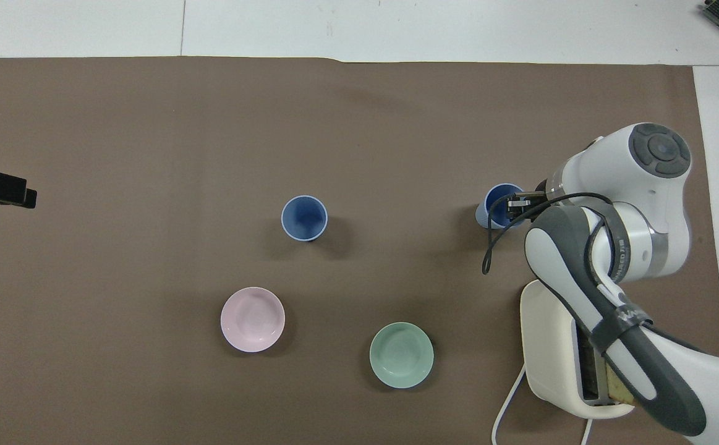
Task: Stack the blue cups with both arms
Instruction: 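Grasp the second blue cup with the right gripper, then lift the second blue cup and carry it above the first cup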
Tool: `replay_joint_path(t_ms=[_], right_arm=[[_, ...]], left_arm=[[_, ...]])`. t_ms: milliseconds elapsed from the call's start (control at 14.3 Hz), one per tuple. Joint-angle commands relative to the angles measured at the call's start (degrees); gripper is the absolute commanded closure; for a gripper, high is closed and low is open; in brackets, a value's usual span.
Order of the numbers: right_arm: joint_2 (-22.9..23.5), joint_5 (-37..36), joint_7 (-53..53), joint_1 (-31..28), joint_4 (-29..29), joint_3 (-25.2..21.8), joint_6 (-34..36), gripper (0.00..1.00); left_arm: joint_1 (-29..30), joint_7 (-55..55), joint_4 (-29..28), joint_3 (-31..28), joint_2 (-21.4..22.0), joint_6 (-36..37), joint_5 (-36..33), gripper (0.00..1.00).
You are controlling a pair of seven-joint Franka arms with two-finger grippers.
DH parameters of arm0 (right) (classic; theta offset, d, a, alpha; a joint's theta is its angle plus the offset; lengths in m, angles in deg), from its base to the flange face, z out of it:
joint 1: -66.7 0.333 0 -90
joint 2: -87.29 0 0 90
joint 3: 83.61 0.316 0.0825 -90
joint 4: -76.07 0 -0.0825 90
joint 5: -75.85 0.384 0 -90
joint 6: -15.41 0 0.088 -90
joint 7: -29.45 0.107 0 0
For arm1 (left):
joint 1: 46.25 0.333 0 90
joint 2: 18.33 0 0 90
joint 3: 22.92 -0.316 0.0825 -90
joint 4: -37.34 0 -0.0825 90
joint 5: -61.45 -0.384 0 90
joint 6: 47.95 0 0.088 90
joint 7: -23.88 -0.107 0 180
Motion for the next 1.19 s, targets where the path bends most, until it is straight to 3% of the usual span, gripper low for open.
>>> replay_joint_path(t_ms=[0, 279, 628, 1116], right_arm=[[0.62, 0.56, 0.19, -0.41, -0.80, 0.29, -0.53, 1.00], [0.71, 1.43, 1.41, -0.32, -7.72, 0.64, 6.48, 1.00], [0.88, 4.96, 17.90, 0.47, -17.84, 5.37, 12.22, 1.00], [3.51, 4.43, 33.66, 14.87, -25.04, 5.92, 10.64, 1.00]], left_arm=[[0.98, 0.67, -1.51, 0.79, 1.39, 0.37, -0.38, 0.00], [0.98, 0.32, -1.42, 0.79, 1.39, 0.37, -0.47, 0.00], [0.98, 0.23, -1.34, 0.79, 1.39, 0.20, -1.17, 0.00], [0.90, 0.59, -1.34, 0.79, 1.39, 0.29, -1.09, 0.00]])
